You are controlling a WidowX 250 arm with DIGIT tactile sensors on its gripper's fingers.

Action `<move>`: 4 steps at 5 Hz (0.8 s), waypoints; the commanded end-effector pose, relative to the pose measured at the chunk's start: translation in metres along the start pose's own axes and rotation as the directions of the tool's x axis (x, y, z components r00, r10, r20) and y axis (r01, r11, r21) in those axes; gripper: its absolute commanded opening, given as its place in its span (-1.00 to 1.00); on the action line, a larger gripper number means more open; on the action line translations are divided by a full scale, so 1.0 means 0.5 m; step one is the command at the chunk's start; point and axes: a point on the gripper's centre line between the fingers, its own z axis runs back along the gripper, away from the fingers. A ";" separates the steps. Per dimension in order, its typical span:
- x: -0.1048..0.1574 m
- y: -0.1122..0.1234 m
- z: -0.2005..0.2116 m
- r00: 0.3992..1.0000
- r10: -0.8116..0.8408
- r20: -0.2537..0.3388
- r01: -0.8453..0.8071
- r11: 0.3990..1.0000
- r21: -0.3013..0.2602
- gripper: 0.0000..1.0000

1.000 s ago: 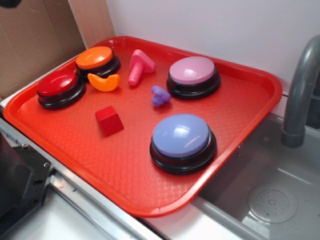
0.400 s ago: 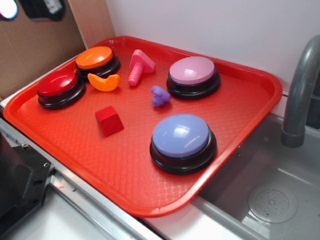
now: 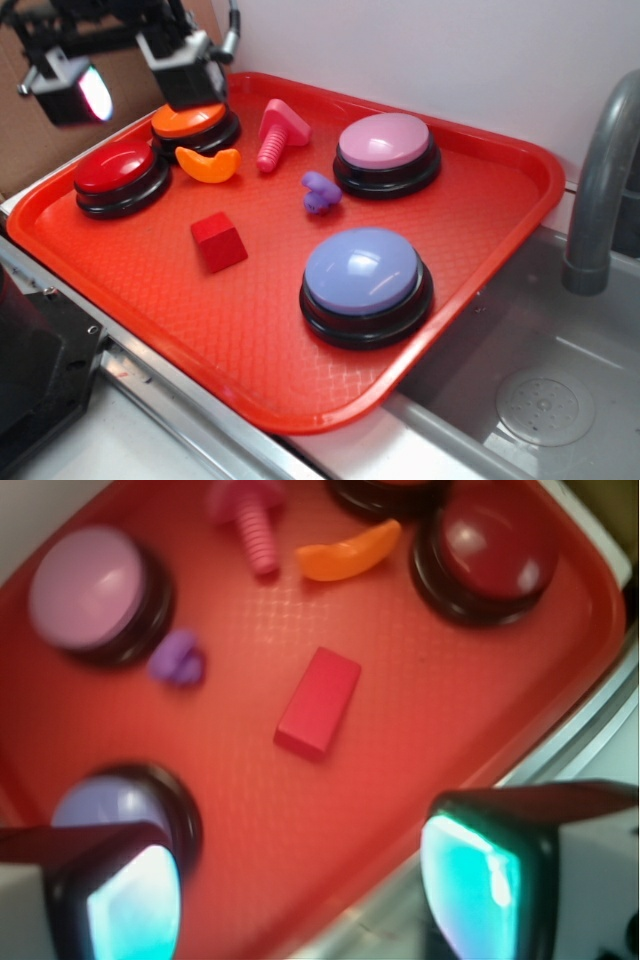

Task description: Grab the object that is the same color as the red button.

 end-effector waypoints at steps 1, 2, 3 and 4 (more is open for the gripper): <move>0.042 0.008 -0.116 0.964 0.262 0.049 -0.263 0.964 0.027 1.00; 0.046 0.024 -0.162 0.932 0.358 0.048 -0.361 0.930 0.074 1.00; 0.044 0.044 -0.187 0.918 0.394 0.045 -0.397 0.912 0.104 1.00; 0.049 0.045 -0.222 0.927 0.373 0.024 -0.374 0.922 0.096 1.00</move>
